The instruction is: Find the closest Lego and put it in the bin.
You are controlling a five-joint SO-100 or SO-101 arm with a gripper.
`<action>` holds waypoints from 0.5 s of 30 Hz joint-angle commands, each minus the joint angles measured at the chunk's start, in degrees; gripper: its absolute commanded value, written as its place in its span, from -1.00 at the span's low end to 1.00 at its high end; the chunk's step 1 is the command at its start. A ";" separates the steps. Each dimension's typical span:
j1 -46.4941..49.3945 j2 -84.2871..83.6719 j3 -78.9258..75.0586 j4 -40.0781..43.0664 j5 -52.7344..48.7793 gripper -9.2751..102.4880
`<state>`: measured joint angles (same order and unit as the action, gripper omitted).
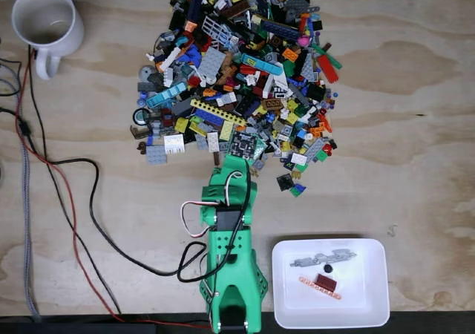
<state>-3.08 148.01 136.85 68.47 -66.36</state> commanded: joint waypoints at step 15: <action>23.20 -36.30 -13.62 2.72 34.89 -0.65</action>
<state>16.08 113.38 124.72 71.28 -36.04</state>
